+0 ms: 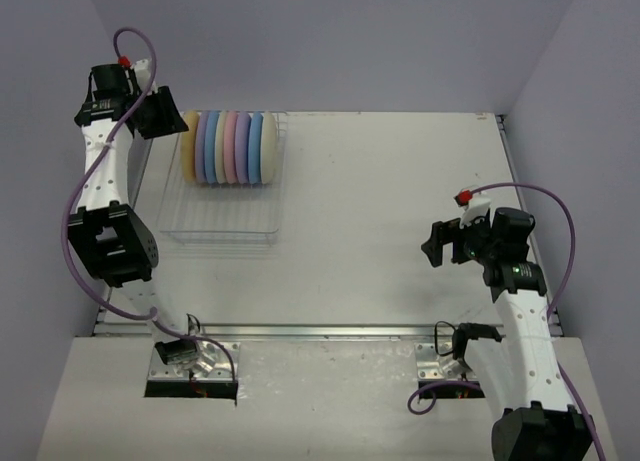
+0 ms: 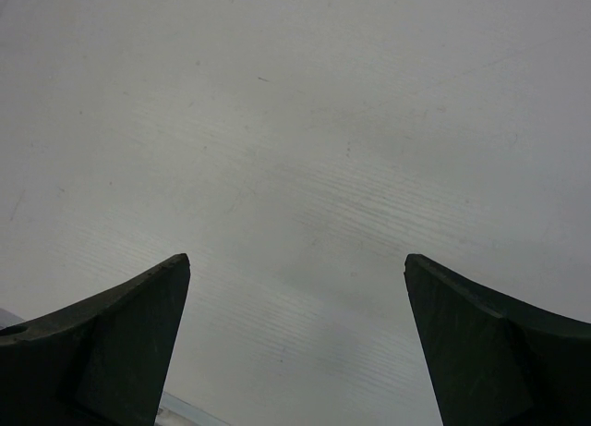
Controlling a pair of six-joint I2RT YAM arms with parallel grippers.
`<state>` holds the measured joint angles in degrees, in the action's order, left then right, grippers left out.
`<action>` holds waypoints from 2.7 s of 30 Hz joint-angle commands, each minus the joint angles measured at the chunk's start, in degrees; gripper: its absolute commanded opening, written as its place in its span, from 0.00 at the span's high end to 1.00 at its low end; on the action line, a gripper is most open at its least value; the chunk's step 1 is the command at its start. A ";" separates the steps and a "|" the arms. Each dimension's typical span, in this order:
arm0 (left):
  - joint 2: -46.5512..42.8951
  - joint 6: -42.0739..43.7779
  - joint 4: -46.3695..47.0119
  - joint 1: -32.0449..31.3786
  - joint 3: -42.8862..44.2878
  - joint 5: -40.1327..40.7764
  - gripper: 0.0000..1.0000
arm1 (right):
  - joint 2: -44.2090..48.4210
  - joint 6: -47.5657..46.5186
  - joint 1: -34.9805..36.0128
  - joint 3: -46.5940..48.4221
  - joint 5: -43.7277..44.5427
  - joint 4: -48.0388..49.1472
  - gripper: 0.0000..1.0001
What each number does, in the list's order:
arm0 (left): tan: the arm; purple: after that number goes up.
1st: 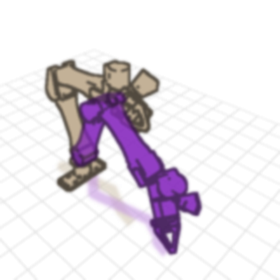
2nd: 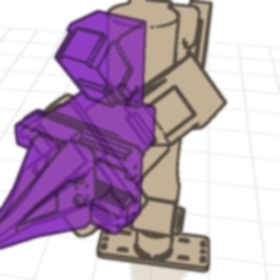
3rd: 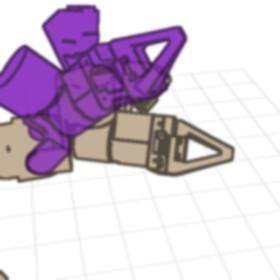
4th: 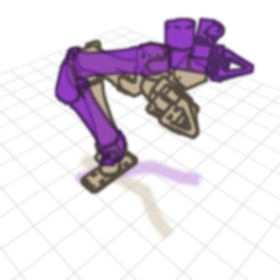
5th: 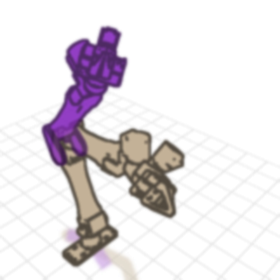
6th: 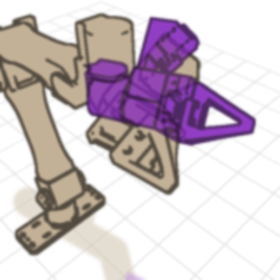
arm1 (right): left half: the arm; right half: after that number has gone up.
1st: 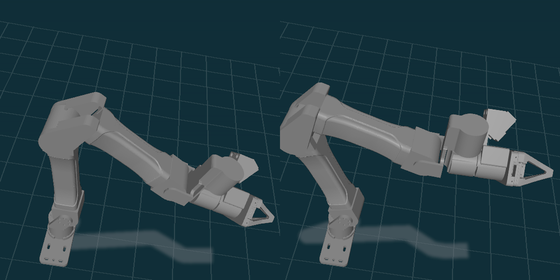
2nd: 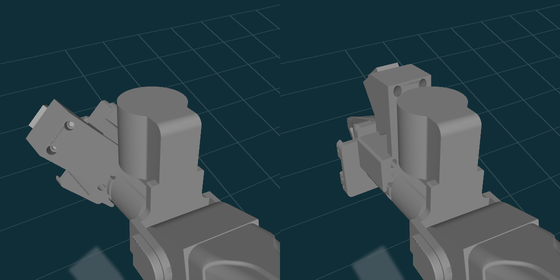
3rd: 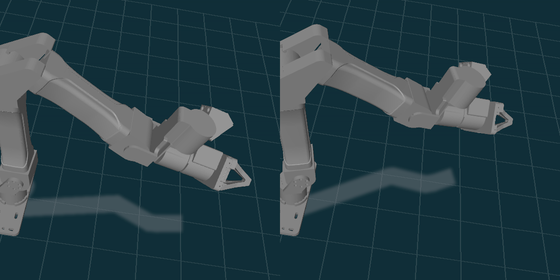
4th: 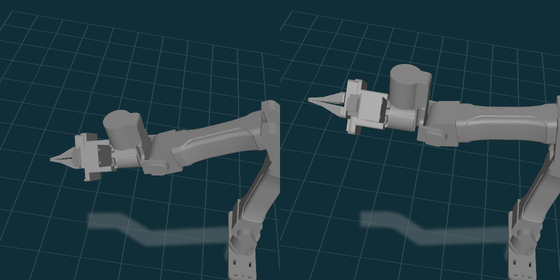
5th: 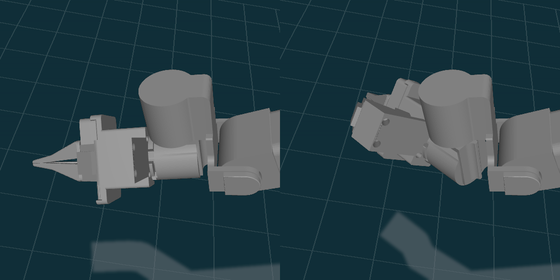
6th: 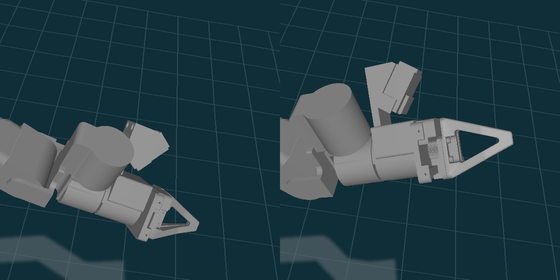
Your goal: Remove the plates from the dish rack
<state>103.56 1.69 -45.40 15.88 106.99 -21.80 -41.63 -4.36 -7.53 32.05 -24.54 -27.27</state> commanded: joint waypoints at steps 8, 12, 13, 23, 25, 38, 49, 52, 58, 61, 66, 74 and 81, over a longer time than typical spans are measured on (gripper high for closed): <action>6.39 0.07 -0.82 3.85 4.45 -11.42 0.62 | -1.00 -0.65 -0.20 1.17 -2.09 0.37 0.01; 8.79 -0.99 -0.21 5.57 5.89 -14.39 0.63 | -1.15 -0.65 -0.20 1.34 -2.35 0.13 0.01; 9.27 -0.95 -0.15 5.65 6.37 -14.68 0.63 | -1.17 -0.71 -0.20 1.35 -2.41 0.11 0.01; 10.63 0.79 1.02 5.83 6.65 -16.30 0.64 | -1.76 -0.83 -0.20 1.35 -3.21 -0.07 0.01; 11.19 1.30 0.99 5.83 6.73 -17.95 0.64 | -1.84 -0.85 -0.23 1.35 -3.17 -0.09 0.01; 17.19 1.86 -0.88 5.83 9.55 -24.97 0.77 | -2.31 -1.00 -0.20 1.55 -3.58 -0.42 0.01; 18.35 1.06 -1.00 6.44 10.19 -29.70 1.00 | -2.31 -1.00 -0.20 1.52 -3.88 -0.60 0.01; 18.26 0.36 -0.92 7.30 10.77 -31.12 1.00 | -2.31 -1.00 -0.20 1.60 -4.10 -0.59 0.01; 18.89 -3.99 -0.40 10.01 13.55 -37.21 1.00 | -2.22 -1.01 -0.21 1.70 -4.38 -0.69 0.01; 18.80 -6.04 0.75 10.75 13.95 -40.73 1.00 | -2.05 -1.09 -0.20 1.69 -4.46 -0.68 0.01; 16.21 -4.91 0.28 11.14 15.30 -43.11 1.00 | -1.88 -0.87 -0.20 1.70 -4.55 -0.73 0.01; 6.77 5.32 -4.50 10.96 21.56 -34.02 1.00 | -0.25 0.74 -0.29 2.62 -2.78 -0.62 0.01; -8.84 23.64 -4.42 4.06 15.17 -16.47 1.00 | 1.29 5.68 -0.20 9.32 -1.72 -2.79 0.01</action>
<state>107.59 9.84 -52.19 25.55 124.03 -48.14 -41.02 -2.42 -7.53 34.03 -26.43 -30.29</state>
